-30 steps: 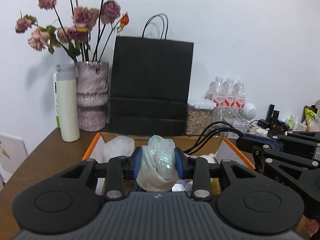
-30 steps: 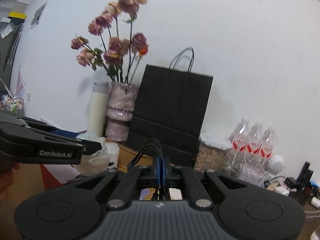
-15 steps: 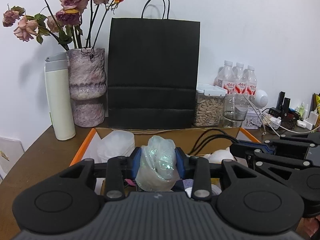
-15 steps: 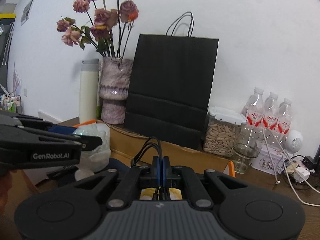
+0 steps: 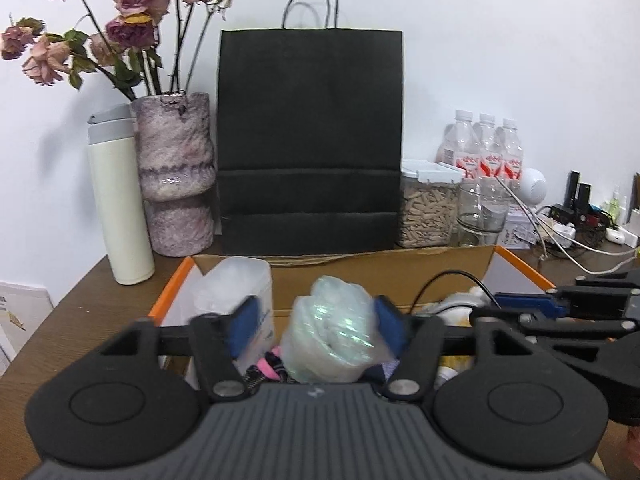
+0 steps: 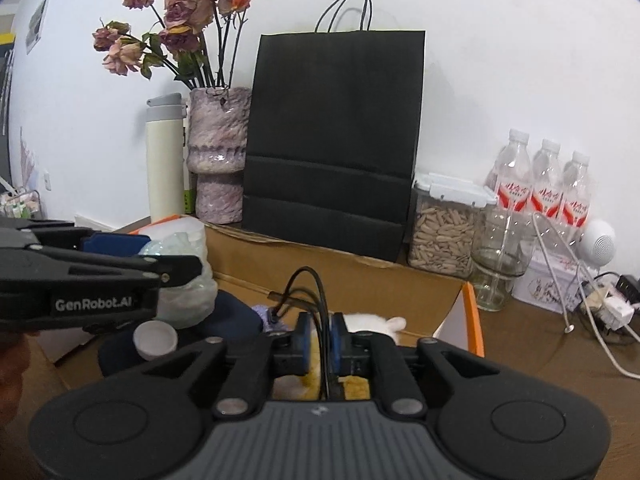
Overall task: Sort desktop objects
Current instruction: 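Carry the plastic bag and black cable into the box and open both tools, then withdraw both open tools from the box toward the remaining desk items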
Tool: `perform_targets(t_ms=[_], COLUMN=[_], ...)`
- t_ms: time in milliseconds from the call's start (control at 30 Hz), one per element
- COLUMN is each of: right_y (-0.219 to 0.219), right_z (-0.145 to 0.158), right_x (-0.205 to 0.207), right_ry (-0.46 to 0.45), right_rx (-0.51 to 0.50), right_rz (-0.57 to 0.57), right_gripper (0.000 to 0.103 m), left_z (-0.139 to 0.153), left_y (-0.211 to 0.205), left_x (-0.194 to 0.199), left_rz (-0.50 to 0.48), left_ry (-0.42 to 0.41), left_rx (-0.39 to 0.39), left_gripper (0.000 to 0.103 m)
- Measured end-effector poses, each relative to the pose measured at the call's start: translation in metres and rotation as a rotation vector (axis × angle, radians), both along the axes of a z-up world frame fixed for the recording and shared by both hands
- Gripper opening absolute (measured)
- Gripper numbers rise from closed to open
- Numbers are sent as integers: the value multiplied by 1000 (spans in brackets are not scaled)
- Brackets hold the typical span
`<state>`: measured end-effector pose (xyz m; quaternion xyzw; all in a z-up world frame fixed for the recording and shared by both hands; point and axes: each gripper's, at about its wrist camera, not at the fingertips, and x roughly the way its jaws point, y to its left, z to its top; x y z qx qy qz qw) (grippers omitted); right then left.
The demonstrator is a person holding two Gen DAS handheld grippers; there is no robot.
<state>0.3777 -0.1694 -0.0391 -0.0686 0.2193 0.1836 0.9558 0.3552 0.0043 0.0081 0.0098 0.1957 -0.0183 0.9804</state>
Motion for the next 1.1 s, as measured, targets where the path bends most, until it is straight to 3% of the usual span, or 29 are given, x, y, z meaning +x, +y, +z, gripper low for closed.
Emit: perform_targets(t_ms=[33, 67, 133, 300, 667, 1100], right_y=[0, 0, 1, 2, -3, -17], right_z=[1, 2, 4, 11, 16, 31], right_x=[-1, -3, -7, -13, -21, -65], right_ry=[1, -6, -24, -21, -5, -30], right_rx=[-3, -5, -22, -28, -13, 5], right_rz=[2, 0, -6, -15, -39, -70], right_gripper=[44, 55, 87, 103, 103, 103], left_z=[1, 1, 3, 3, 9, 20], left_y=[1, 2, 4, 6, 0, 0], left_x=[-1, -2, -4, -2, -15, -58], left_rz=[10, 22, 49, 69, 54, 60], left_ry=[-10, -23, -54, -34, -55, -44], left_rx=[-4, -6, -7, -9, 1, -10], left_gripper=[88, 100, 103, 103, 103, 103])
